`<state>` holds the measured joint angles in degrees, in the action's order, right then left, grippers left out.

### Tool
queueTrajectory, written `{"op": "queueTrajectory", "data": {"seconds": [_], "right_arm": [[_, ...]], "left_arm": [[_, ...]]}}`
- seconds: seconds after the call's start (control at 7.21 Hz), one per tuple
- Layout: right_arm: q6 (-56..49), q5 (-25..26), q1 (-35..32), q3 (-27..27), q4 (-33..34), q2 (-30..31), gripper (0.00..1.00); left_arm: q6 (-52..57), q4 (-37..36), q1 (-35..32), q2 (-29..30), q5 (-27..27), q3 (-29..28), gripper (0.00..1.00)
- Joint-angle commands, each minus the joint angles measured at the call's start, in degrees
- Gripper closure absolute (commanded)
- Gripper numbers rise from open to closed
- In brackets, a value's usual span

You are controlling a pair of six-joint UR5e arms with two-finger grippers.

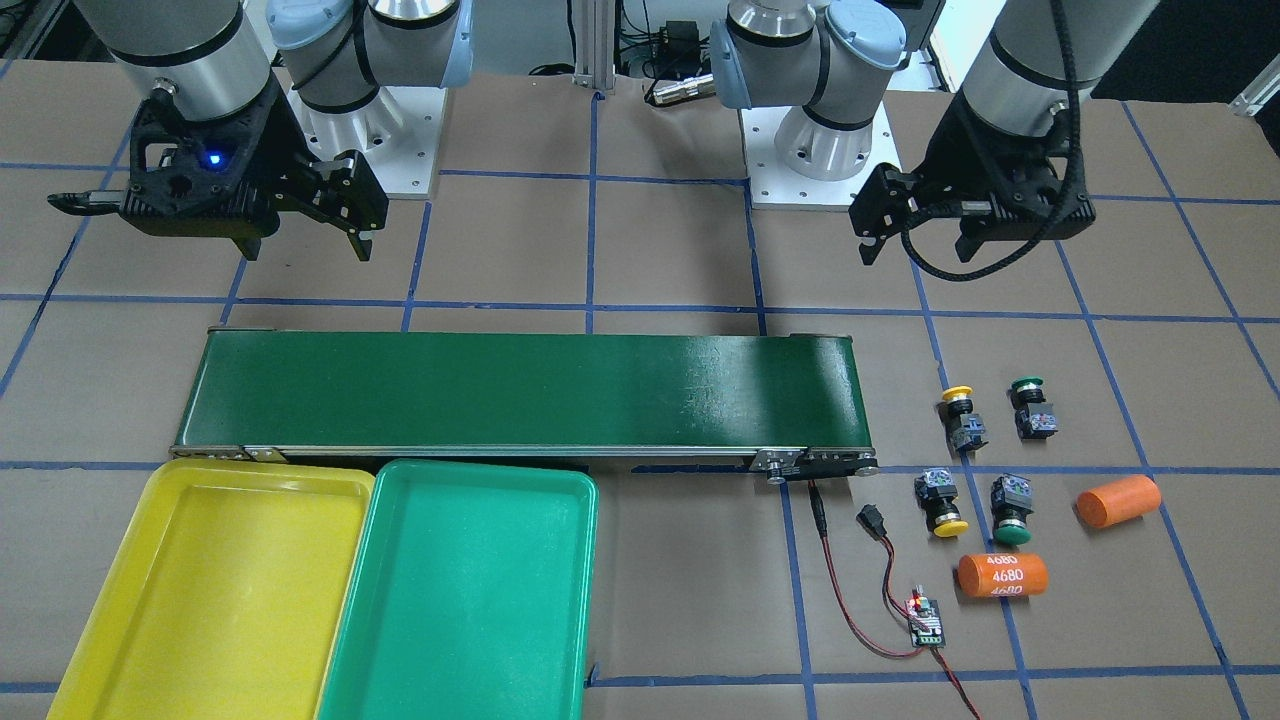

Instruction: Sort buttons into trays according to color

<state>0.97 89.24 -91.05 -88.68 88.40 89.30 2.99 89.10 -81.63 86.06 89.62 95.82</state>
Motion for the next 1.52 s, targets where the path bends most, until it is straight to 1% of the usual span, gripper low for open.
{"op": "queueTrajectory", "data": {"seconds": [0.0,0.28,0.55,0.83,0.97,1.11,1.39], "right_arm": [[0.0,0.0,0.0,0.0,-0.1,0.0,0.0],[-0.1,0.0,0.0,0.0,-0.1,0.0,0.0],[0.0,0.0,0.0,0.0,-0.1,0.0,0.0],[0.0,0.0,0.0,0.0,-0.1,0.0,0.0],[0.0,0.0,0.0,0.0,0.0,0.0,0.0],[0.0,0.1,0.0,0.0,0.0,-0.1,0.0],[0.0,0.1,0.0,0.0,0.0,-0.2,0.0]], "left_arm": [[1.8,0.0,5.3,0.9,-0.7,0.4,0.0],[0.3,0.2,4.9,0.6,-1.0,0.5,0.0],[0.3,0.3,-0.6,0.8,-1.0,-0.1,0.0],[1.4,-2.2,-6.9,1.1,-0.3,-0.1,0.0],[0.6,-2.2,-9.0,0.3,-0.3,0.4,0.0],[2.7,-2.2,-9.2,0.8,-0.3,0.8,0.0],[3.1,-2.3,-9.0,1.5,-0.5,-0.1,0.0]]}}
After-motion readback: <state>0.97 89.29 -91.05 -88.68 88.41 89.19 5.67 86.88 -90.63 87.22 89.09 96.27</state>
